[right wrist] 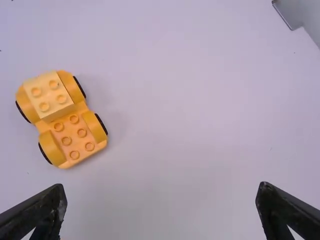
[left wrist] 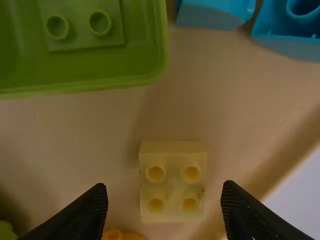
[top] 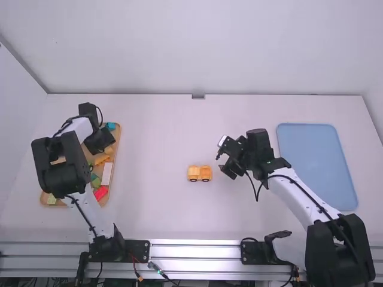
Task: Assemble lego blocks to make yellow taxi
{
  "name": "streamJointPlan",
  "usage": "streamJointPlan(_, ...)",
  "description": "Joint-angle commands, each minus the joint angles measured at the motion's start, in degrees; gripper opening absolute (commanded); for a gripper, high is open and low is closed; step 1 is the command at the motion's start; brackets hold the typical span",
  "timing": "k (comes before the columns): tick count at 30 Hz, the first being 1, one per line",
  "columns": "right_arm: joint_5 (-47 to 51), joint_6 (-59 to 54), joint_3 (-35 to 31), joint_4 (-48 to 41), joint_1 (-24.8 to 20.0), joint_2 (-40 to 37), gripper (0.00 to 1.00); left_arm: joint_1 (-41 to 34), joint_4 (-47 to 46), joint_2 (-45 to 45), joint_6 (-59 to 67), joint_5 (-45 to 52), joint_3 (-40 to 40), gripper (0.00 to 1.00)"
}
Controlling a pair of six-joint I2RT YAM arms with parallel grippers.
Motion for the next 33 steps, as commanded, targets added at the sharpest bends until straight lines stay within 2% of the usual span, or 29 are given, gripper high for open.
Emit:
streamJointPlan(1, -0.22, 0.7, -0.31, -0.22, 0.0, -0.63, 0.99, -0.09, 0.5, 0.35, -0.22, -0.63, -1.53, 0.57)
streamJointPlan(7, -0.26, 0.59, -0.31, -0.22, 0.0, -0.63, 0.99, 0.07, 1.18, 0.35, -0.22, -0.61, -1.73, 0.5)
streamJointPlan(9, -0.22, 0.57, -0.31, -0.26, 0.0, -0.63, 0.99, -0.2, 1.7, 0.35, -0.22, -0.59, -2.27, 0.41)
streamJointPlan(15, -0.33, 0.57, -0.31, -0.26, 0.0, -0.63, 0.99, -0.26, 3.72, 0.35, -0.22, -0.79, -3.67, 0.29)
streamJointPlan(18, -0.17, 0.59, -0.31, -0.15, 0.0, -0.63, 0.99, -0.26, 4.61, 0.35, 0.26, -0.63, -3.63, 0.27)
streamJointPlan(22, -0.28, 0.98, -0.31, 0.31, 0.59, -0.66, 0.99, -0.28, 2.51, 0.33, 0.15, -0.76, -0.79, 0.14)
streamJointPlan(23, -0.11, 1.81, -0.28, 0.76, 0.87, -0.66, 0.99, -0.28, 1.31, 0.33, 0.09, -0.76, 0.5, 0.04)
streamJointPlan(24, 0.15, 2.64, -0.28, 1.29, 0.96, -0.66, 0.99, -0.28, -0.04, 0.33, -0.28, -0.74, 1.84, 0.02)
streamJointPlan(33, 0.24, 11.8, -0.28, 4.11, 0.17, -3.34, 0.99, -1.55, -13.46, 0.2, -0.2, -0.35, 14.6, 0.02)
